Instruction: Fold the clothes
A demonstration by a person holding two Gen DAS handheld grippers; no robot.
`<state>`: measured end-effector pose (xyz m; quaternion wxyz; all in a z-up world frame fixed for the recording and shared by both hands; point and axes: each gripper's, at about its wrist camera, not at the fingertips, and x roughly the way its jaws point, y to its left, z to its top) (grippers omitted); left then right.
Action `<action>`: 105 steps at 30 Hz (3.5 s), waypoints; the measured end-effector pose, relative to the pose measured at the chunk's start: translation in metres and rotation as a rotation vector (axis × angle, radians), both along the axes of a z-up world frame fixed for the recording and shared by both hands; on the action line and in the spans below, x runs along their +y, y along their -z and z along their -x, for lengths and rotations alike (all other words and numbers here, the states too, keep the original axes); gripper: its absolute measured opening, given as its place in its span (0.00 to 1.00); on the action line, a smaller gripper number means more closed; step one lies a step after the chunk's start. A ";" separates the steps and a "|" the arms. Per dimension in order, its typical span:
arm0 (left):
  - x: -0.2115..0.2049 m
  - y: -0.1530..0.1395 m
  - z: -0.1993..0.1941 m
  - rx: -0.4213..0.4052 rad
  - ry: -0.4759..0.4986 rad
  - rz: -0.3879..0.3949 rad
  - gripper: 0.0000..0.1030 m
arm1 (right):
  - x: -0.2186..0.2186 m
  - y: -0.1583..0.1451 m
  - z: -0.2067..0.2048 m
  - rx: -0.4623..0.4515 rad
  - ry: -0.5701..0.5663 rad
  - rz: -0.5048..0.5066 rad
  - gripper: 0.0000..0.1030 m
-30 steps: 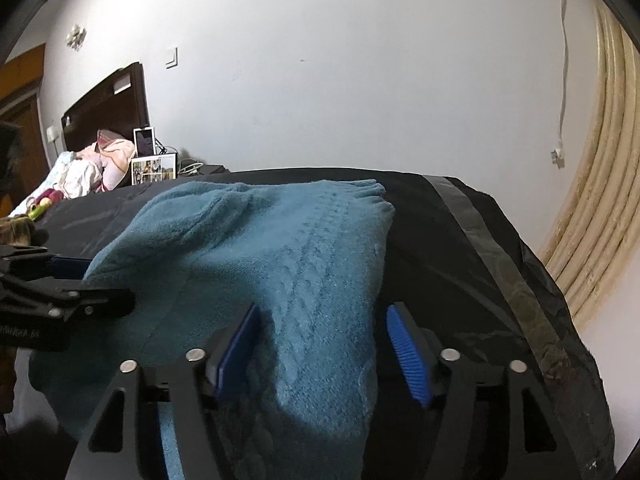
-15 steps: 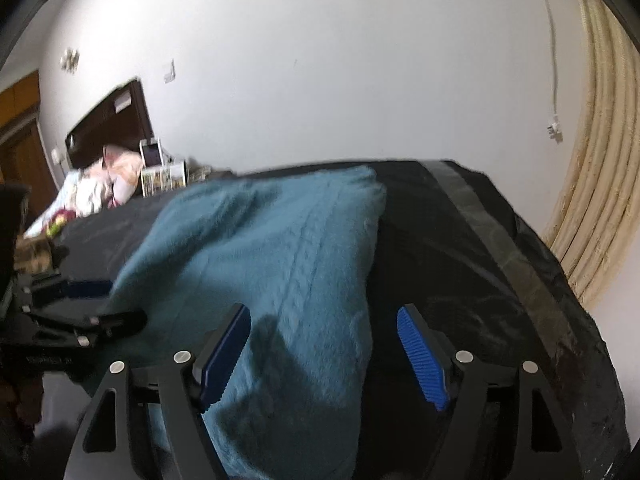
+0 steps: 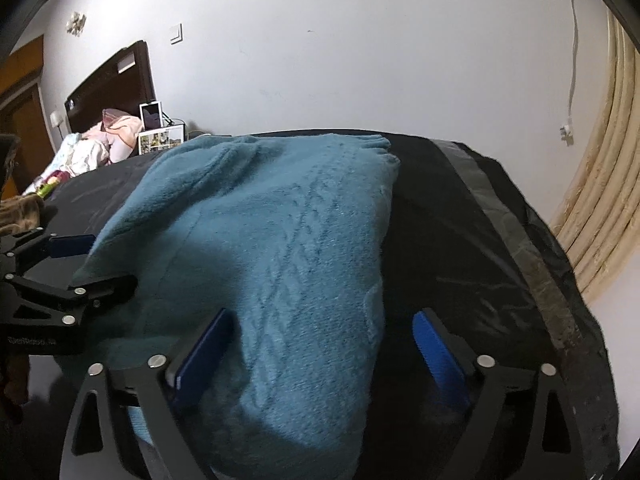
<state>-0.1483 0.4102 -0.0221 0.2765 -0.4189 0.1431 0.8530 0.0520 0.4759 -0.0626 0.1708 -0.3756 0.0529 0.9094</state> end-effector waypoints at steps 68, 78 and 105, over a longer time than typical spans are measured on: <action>0.006 0.003 0.029 0.058 -0.080 0.047 1.00 | -0.037 0.013 0.016 -0.025 -0.076 -0.009 0.95; 0.011 0.005 0.050 0.031 -0.098 0.006 1.00 | -0.043 0.013 0.024 -0.036 -0.041 -0.054 0.95; -0.054 -0.045 -0.005 0.077 -0.136 -0.058 1.00 | -0.018 -0.011 -0.003 0.172 0.063 0.043 0.95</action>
